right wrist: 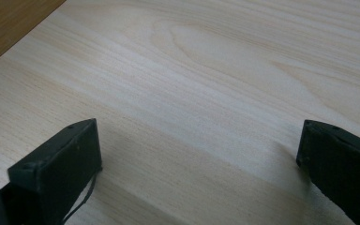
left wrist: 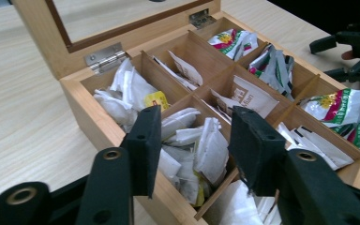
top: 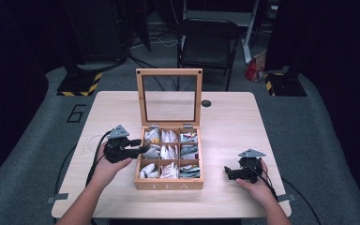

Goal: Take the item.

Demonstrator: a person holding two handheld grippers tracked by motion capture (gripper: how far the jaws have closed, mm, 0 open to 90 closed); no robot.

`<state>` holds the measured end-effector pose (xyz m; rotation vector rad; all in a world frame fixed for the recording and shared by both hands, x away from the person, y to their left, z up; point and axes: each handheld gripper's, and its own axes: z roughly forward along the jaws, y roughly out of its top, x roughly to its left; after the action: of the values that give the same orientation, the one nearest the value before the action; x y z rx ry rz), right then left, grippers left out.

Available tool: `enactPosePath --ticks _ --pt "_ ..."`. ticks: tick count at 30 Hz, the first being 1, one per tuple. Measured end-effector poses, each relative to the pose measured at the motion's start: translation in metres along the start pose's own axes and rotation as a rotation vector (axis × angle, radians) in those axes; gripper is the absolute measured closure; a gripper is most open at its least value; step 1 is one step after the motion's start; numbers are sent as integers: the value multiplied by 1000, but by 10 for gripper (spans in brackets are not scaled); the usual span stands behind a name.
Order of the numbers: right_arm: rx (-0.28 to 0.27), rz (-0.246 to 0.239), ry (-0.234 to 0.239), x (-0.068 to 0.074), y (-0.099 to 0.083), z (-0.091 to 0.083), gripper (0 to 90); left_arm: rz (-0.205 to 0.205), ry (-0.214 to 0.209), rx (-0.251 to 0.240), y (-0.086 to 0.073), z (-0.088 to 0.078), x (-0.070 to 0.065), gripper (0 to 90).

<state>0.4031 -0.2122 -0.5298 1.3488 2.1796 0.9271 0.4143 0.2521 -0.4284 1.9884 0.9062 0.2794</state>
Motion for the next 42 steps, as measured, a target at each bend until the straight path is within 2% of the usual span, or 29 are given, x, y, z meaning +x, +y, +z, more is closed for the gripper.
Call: enactPosePath --ticks 5,13,19,23,25,26,30,31,32,35,39,42 --pt "0 0 0 0 0 0 0 6 1 6 -1 4 -3 590" --pt "1 5 2 0 0 0 0 7 -28 38 -3 15 -6 627" --pt "1 5 3 0 0 0 0 19 -13 47 -4 20 -6 653" --pt "0 1 0 0 0 0 0 17 -26 55 -4 23 -7 673" --pt "2 8 3 0 0 0 0 -1 -31 56 -5 25 -8 696" --pt "1 6 3 0 0 0 0 15 -31 61 -4 25 -7 705" --pt "0 0 0 0 0 0 0 13 -36 61 -5 26 -8 754" --pt "2 4 0 0 0 0 0 26 -41 58 -5 26 -8 808" --pt "3 6 0 0 0 0 0 37 -39 57 -5 25 -9 822" --pt "1 5 2 0 0 0 0 37 -39 49 -5 24 -9 878" --pt "4 10 3 1 0 0 0 49 -34 47 -5 23 -10 889" --pt "1 5 3 0 0 0 0 42 -39 42 -5 22 -10 890"
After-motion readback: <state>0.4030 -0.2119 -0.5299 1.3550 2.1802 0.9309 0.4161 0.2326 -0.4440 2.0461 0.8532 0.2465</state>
